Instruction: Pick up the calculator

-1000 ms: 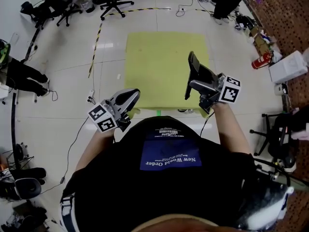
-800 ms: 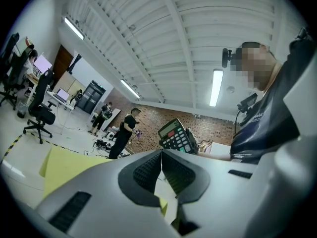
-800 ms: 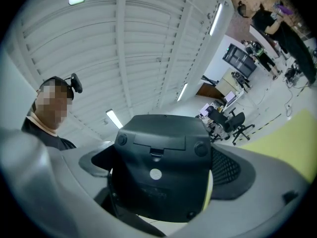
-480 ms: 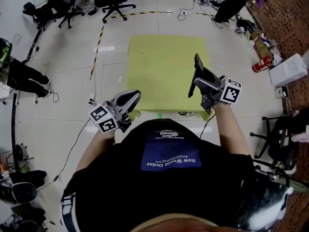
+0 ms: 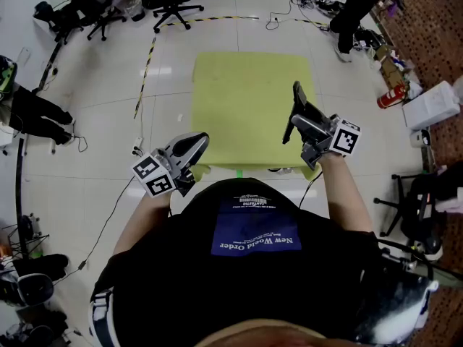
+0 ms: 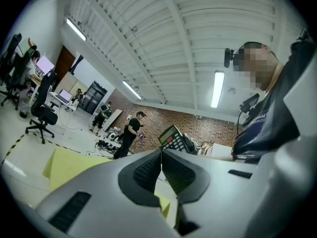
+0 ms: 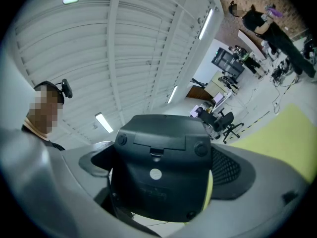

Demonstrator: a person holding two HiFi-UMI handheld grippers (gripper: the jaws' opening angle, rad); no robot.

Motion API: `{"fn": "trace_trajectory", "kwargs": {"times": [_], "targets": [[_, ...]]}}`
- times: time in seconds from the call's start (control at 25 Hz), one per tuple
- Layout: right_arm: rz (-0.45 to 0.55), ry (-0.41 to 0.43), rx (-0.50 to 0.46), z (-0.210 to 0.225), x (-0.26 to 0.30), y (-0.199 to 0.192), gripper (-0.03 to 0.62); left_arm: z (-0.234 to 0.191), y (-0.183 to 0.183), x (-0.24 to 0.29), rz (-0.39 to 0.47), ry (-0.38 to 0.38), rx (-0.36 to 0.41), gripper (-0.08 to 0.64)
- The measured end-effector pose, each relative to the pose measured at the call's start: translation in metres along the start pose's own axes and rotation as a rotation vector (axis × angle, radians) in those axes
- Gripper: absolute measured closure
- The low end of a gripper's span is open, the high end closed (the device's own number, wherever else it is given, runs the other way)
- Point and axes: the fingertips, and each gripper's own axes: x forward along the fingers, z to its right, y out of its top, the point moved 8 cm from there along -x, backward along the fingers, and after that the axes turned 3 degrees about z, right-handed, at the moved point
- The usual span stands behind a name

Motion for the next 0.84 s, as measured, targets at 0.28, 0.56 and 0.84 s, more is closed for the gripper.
{"fn": "trace_trajectory", "kwargs": {"times": [0.28,0.56,0.84], "targets": [[0.010,-0.007,0.002,-0.0009,-0.0002,0.0004,0.026,0.0003,-0.0004,-0.0017,-0.005,-0.008,-0.003,0.554],[0.025,-0.014,0.016,0.0025,-0.0035,0.0012,0.026,0.0005,-0.0009,-0.0007,-0.014,-0.010,-0.004,0.554],[0.030,-0.015,0.021,0.0048,-0.0040,0.0007,0.026,0.0000,-0.0027,-0.0011,-0.021,-0.013,-0.003,0.554]]}}
